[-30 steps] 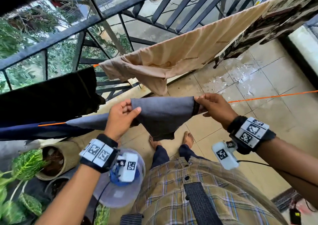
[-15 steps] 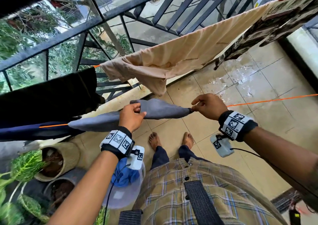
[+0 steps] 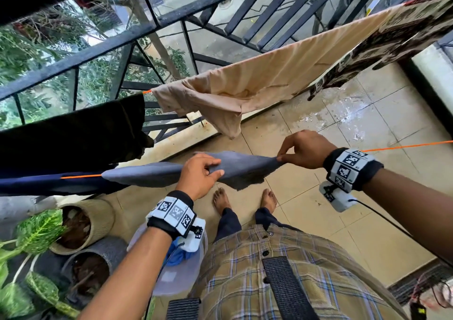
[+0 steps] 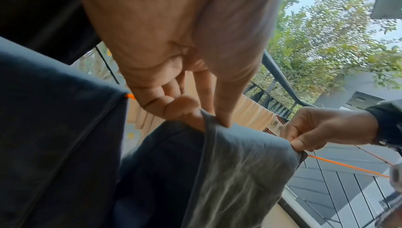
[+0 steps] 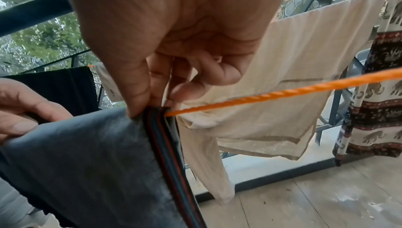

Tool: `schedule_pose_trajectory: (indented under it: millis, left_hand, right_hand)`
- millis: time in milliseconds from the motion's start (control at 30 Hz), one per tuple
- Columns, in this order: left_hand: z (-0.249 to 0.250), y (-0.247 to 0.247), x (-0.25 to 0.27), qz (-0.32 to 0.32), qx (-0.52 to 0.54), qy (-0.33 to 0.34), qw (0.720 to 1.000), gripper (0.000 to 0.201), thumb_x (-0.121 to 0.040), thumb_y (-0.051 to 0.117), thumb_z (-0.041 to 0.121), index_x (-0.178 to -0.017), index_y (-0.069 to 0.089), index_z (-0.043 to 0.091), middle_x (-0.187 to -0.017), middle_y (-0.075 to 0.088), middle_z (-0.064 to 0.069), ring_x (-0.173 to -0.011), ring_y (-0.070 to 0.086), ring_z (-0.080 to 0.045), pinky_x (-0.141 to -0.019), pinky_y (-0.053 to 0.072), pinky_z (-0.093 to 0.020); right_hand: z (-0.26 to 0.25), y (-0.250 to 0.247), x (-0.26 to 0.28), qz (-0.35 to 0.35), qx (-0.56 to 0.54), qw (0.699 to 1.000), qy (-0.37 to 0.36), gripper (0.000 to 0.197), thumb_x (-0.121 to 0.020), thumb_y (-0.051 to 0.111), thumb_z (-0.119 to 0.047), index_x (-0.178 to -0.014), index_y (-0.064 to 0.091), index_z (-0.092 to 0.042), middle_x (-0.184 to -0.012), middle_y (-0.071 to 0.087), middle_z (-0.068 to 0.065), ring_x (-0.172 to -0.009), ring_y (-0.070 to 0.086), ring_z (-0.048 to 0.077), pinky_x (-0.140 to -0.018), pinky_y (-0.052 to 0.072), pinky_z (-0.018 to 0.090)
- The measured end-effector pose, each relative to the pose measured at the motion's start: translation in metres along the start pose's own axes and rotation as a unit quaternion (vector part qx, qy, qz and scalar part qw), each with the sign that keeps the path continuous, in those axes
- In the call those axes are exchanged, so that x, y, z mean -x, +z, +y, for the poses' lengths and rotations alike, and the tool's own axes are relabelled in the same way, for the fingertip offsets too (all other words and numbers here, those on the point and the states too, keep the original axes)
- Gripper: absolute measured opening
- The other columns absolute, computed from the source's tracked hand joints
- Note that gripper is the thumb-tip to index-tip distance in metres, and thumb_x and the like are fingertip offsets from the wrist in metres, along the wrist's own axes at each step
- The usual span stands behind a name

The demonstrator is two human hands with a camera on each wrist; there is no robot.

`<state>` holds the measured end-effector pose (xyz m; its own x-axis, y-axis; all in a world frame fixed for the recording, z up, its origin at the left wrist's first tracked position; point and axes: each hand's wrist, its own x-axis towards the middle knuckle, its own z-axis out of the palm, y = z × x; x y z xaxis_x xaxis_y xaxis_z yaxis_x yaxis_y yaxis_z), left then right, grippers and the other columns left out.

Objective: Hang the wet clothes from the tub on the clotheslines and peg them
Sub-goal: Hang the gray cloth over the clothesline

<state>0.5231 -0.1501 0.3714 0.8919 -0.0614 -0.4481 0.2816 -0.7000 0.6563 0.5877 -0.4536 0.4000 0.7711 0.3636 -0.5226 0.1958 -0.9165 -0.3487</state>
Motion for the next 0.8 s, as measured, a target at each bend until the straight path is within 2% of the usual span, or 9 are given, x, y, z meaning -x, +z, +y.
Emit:
schedule_pose_trajectory:
  millis: [67, 200, 333, 367, 433, 500, 600, 700, 800]
  left_hand:
    - [0.002, 0.004, -0.002, -0.017, -0.015, -0.002, 1.000, 0.033, -0.084, 0.076, 0.023, -0.115, 0.073, 0.016, -0.119, 0.064, -0.004, -0.104, 0.062, -0.025, -0.096, 0.049, -0.034]
    - [0.006, 0.009, 0.002, -0.021, -0.049, 0.008, 0.999, 0.033, -0.090, 0.068, 0.021, -0.123, 0.069, 0.018, -0.125, 0.065, -0.007, -0.113, 0.060, -0.024, -0.103, 0.045, -0.032]
    - [-0.017, -0.006, 0.011, 0.020, -0.002, 0.057, 0.998, 0.030, -0.088, 0.068, 0.013, -0.117, 0.071, 0.018, -0.122, 0.065, -0.001, -0.092, 0.068, -0.019, -0.089, 0.055, -0.036]
    - [-0.026, -0.014, 0.014, 0.053, 0.016, 0.058, 0.997, 0.026, -0.088, 0.068, 0.012, -0.113, 0.073, 0.019, -0.117, 0.066, 0.002, -0.087, 0.068, -0.015, -0.084, 0.057, -0.033]
    - [-0.049, -0.036, 0.023, 0.119, 0.034, 0.046, 0.991, 0.021, -0.088, 0.068, 0.012, -0.104, 0.074, 0.023, -0.101, 0.066, 0.010, -0.078, 0.065, -0.003, -0.077, 0.051, -0.015]
    - [-0.080, -0.057, 0.035, 0.173, 0.036, 0.023, 0.984, 0.021, -0.089, 0.068, 0.014, -0.097, 0.073, 0.033, -0.087, 0.065, 0.019, -0.072, 0.062, 0.004, -0.068, 0.045, -0.007]
    - [-0.127, -0.084, 0.051, 0.252, 0.081, -0.030, 0.964, 0.021, -0.091, 0.066, 0.020, -0.090, 0.065, 0.040, -0.085, 0.068, 0.012, -0.070, 0.063, -0.007, -0.065, 0.051, -0.019]
    - [-0.162, -0.096, 0.058, 0.309, 0.141, -0.091, 0.936, 0.015, -0.092, 0.063, 0.005, -0.102, 0.063, 0.016, -0.095, 0.067, -0.013, -0.081, 0.064, -0.030, -0.067, 0.047, -0.010]
    - [-0.187, -0.097, 0.058, 0.315, 0.196, -0.156, 0.915, 0.035, -0.090, 0.064, 0.001, -0.124, 0.053, 0.004, -0.111, 0.064, -0.021, -0.088, 0.062, -0.034, -0.080, 0.048, -0.026]
  right_hand:
    - [0.003, 0.003, 0.003, -0.023, 0.001, 1.000, -0.002, 0.012, -0.087, 0.068, -0.042, -0.093, 0.075, -0.034, -0.093, 0.068, -0.016, -0.076, 0.051, 0.006, -0.070, 0.042, 0.027]
    - [0.000, 0.013, -0.002, -0.067, 0.010, 0.998, 0.011, 0.014, -0.091, 0.064, -0.037, -0.098, 0.074, -0.031, -0.104, 0.071, -0.010, -0.085, 0.055, 0.008, -0.082, 0.049, 0.031]
    - [-0.014, 0.011, -0.010, -0.054, 0.063, 0.996, 0.033, 0.019, -0.091, 0.059, -0.040, -0.105, 0.070, -0.032, -0.109, 0.068, -0.005, -0.100, 0.060, 0.019, -0.082, 0.048, 0.031]
    - [-0.020, 0.010, -0.012, -0.042, 0.081, 0.995, 0.033, 0.022, -0.091, 0.058, -0.042, -0.109, 0.068, -0.033, -0.113, 0.066, -0.005, -0.102, 0.060, 0.020, -0.081, 0.047, 0.031]
    - [-0.036, 0.008, -0.015, 0.003, 0.096, 0.995, 0.013, 0.027, -0.092, 0.057, -0.043, -0.116, 0.064, -0.032, -0.118, 0.063, -0.006, -0.105, 0.060, 0.020, -0.080, 0.045, 0.030]
    - [-0.057, 0.006, -0.019, 0.050, 0.060, 0.996, -0.034, 0.025, -0.092, 0.055, -0.041, -0.112, 0.065, -0.030, -0.114, 0.064, -0.005, -0.097, 0.063, 0.020, -0.077, 0.044, 0.030]
    - [-0.099, 0.011, -0.030, 0.036, -0.017, 0.994, -0.100, 0.021, -0.088, 0.057, -0.037, -0.101, 0.071, -0.028, -0.104, 0.071, -0.005, -0.089, 0.065, 0.020, -0.076, 0.046, 0.030]
    - [-0.139, 0.025, -0.037, -0.008, -0.073, 0.990, -0.121, 0.016, -0.090, 0.062, -0.032, -0.098, 0.075, -0.027, -0.096, 0.074, -0.004, -0.087, 0.067, 0.020, -0.074, 0.049, 0.030]
    - [-0.169, 0.050, -0.041, -0.041, -0.139, 0.982, -0.124, 0.017, -0.093, 0.064, -0.027, -0.103, 0.076, -0.021, -0.096, 0.076, -0.002, -0.087, 0.067, 0.013, -0.075, 0.043, 0.022]
